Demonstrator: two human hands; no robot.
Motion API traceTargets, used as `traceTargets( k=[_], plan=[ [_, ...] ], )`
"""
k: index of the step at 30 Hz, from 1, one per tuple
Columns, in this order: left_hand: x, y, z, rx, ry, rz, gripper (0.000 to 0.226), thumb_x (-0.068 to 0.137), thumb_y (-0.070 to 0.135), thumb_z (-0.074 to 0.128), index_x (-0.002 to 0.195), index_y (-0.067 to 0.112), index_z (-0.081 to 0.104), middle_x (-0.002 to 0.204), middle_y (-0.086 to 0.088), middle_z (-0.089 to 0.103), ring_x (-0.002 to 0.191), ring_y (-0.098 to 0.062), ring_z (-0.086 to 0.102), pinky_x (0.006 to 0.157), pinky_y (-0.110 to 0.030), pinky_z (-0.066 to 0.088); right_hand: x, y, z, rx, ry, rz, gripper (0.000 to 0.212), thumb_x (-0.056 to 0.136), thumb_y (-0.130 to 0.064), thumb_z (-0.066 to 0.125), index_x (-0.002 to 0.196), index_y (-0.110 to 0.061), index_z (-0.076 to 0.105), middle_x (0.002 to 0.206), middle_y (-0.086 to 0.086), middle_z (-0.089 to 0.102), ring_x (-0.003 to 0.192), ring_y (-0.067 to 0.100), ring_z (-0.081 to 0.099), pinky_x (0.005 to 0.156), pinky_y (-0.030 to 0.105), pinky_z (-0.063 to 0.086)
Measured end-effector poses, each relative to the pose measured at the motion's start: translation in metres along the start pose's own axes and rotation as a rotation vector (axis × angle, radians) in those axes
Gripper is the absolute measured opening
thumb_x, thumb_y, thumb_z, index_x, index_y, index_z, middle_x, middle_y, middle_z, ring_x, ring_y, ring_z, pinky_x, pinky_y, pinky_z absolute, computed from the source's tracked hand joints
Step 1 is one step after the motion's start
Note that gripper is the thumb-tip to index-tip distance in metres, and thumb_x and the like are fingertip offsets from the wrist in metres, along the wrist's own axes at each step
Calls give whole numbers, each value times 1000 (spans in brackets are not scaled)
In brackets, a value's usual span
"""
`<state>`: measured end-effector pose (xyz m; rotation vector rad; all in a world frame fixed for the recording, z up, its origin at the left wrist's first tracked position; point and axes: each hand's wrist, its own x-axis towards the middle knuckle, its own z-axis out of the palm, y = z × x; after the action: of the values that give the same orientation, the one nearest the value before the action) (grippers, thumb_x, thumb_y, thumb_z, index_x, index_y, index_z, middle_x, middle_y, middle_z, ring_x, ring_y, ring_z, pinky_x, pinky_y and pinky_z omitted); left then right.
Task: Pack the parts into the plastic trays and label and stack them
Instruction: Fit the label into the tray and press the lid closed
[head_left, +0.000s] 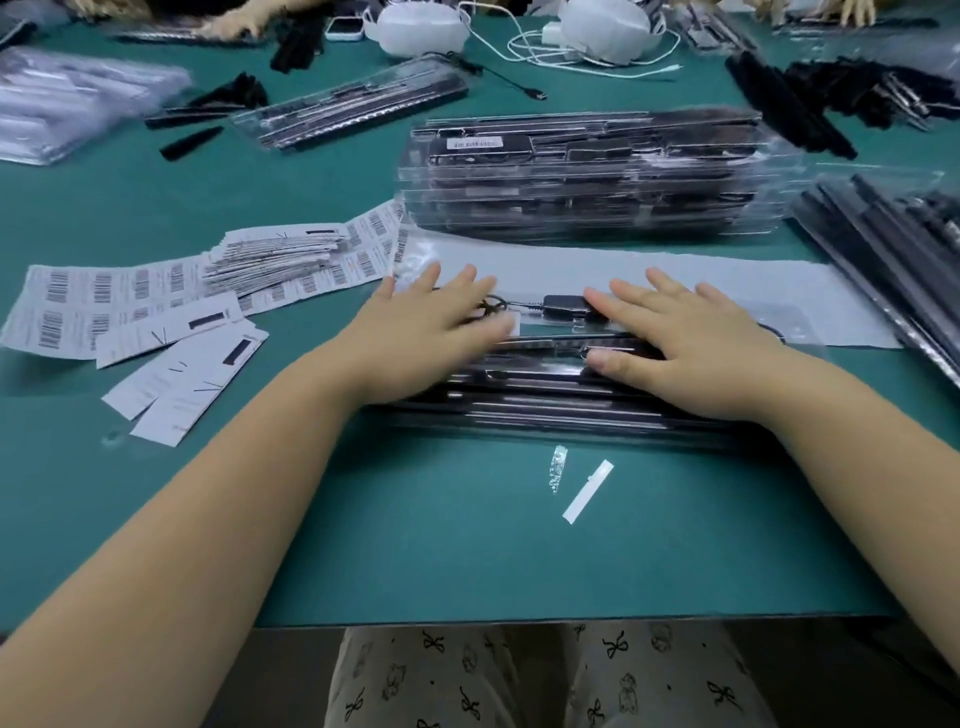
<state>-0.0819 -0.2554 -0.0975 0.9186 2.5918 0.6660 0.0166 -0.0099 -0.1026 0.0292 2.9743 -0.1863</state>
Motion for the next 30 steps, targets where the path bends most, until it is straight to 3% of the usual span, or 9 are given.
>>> traceTargets(
  k=[2, 4, 8, 14, 18, 22, 25, 28, 30],
  plan=[
    [1, -8, -20, -644, 299, -51, 46, 80, 54, 54, 123, 39, 55, 128, 13, 60, 115, -11, 59, 102, -36, 41, -1, -1, 1, -2, 18, -5, 94, 57, -91, -3, 143, -54, -2, 158, -17, 4, 146, 9, -6, 117, 42, -1],
    [4, -27, -44, -840, 544, -249, 26, 88, 27, 59, 113, 20, 61, 109, -3, 68, 86, -17, 68, 73, -28, 56, -3, -4, 3, 1, 40, 5, 92, 59, -91, -1, 143, -54, 0, 157, -18, 6, 146, 8, -4, 117, 41, -1],
    [3, -53, -52, -849, 385, -555, 19, 92, 21, 53, 102, 7, 61, 89, -12, 70, 58, -15, 69, 38, -15, 44, -4, -5, 3, 0, 77, 16, 89, 61, -92, -1, 142, -56, 3, 156, -21, 9, 145, 6, 3, 118, 39, 0],
    [-2, -52, -56, -840, 344, -499, 18, 89, 21, 62, 99, 6, 62, 87, -10, 73, 71, -18, 71, 43, -18, 49, -5, -6, 4, 12, 89, 17, 84, 59, -91, 2, 138, -61, 1, 156, -22, 11, 145, 6, 6, 117, 37, 0],
    [-6, -54, -60, -1005, 340, -416, 23, 81, 15, 66, 100, 3, 60, 95, -17, 70, 81, -20, 72, 72, -33, 59, -6, -6, 4, 25, 117, 15, 82, 59, -93, 4, 135, -63, 1, 156, -20, 13, 144, 7, 8, 117, 37, -1],
    [-5, -45, -55, -1239, 288, -439, 14, 83, 3, 60, 97, 0, 57, 91, -15, 61, 62, -17, 69, 59, -21, 57, -8, -6, 4, 50, 139, 4, 72, 61, -93, 6, 128, -67, -1, 155, -21, 13, 144, 6, 7, 118, 36, -2],
    [-5, -37, -50, -1162, 229, -408, 28, 69, 0, 66, 96, 3, 64, 76, -8, 66, 45, -5, 57, 42, -12, 48, -10, -7, 4, 66, 143, -20, 68, 62, -91, 8, 125, -70, -2, 154, -23, 13, 144, 4, 6, 118, 35, -3],
    [-8, -44, -53, -1024, 173, -356, 46, 63, 10, 72, 108, 18, 69, 89, -3, 74, 57, -11, 65, 62, -25, 59, -11, -7, 3, 83, 150, -24, 70, 62, -94, 13, 126, -69, 1, 154, -22, 14, 144, 4, 7, 118, 35, -3],
    [-10, -51, -53, -899, 152, -351, 46, 71, 12, 74, 114, 26, 66, 91, -6, 74, 62, -16, 66, 61, -27, 59, -11, -8, 2, 87, 135, -32, 74, 61, -95, 15, 129, -67, 3, 155, -22, 14, 144, 4, 7, 118, 34, -4]
  ],
)
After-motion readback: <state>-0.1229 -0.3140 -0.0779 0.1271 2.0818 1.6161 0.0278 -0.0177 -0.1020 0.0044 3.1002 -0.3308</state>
